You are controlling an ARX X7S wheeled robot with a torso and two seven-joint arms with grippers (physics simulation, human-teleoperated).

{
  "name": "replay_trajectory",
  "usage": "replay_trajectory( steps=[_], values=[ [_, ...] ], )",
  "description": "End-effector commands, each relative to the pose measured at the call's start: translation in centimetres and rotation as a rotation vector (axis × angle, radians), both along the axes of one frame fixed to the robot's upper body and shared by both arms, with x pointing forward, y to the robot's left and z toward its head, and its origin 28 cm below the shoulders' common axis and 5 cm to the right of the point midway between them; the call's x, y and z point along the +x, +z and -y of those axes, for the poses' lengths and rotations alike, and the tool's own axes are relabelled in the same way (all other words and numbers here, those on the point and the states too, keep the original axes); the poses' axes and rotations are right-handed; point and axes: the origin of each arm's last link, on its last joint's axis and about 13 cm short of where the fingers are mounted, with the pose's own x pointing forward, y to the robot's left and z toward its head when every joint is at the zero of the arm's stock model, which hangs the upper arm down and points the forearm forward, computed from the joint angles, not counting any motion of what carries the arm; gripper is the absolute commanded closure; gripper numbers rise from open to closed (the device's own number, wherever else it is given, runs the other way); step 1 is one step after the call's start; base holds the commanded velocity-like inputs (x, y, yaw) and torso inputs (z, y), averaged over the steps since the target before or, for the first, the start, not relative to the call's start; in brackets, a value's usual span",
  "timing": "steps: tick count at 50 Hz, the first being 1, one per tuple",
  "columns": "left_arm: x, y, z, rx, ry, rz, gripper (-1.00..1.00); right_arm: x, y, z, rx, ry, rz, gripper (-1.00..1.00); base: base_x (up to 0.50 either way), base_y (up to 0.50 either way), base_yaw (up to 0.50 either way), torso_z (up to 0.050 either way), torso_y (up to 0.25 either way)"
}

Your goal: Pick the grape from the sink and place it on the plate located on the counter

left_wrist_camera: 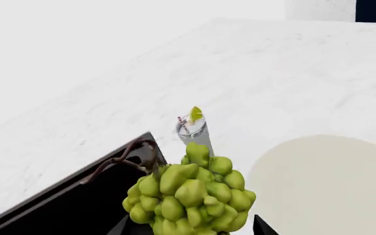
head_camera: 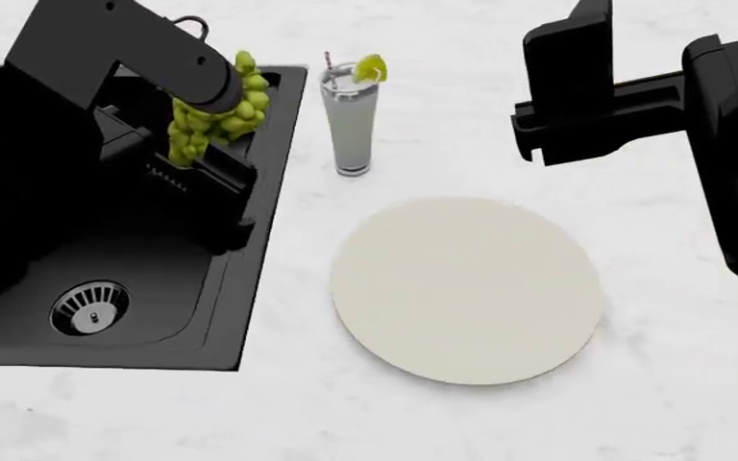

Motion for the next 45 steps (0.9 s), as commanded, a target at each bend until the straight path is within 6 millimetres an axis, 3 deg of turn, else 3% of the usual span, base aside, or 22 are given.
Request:
replay_trajectory(
  steps=[1,22,31,36,45],
  values=[
    [0.12,-0.35,0.02,-0.055,0.023,0.031,1.0,0.16,-0.23,-0.31,0.019,0.021,0.009,-1.0,-0.04,-0.5,0.0,0.0,0.0],
    [-0.03,-0.34,0.06,-0.054,0.018,0.031,1.0,-0.02,-0.08,-0.37,0.022,0.026,0.012,-1.0,-0.04,-0.49,0.0,0.0,0.0],
    [0.09,-0.31,0.04,-0.055,0.018,0.031,1.0,0.08,-0.13,-0.41,0.017,0.03,0.013,-1.0,0.0,-0.03,0.0,0.0,0.0],
    [0.07,-0.25,0.09,-0.055,0.016,0.032,1.0,0.04,-0.12,-0.46,0.003,0.031,0.021,-1.0,0.01,-0.5,0.0,0.0,0.0],
    [0.01,-0.21,0.17,-0.052,0.015,0.034,1.0,0.13,-0.13,-0.49,-0.005,0.03,0.029,-1.0,0.32,-0.19,0.0,0.0,0.001]
  ],
)
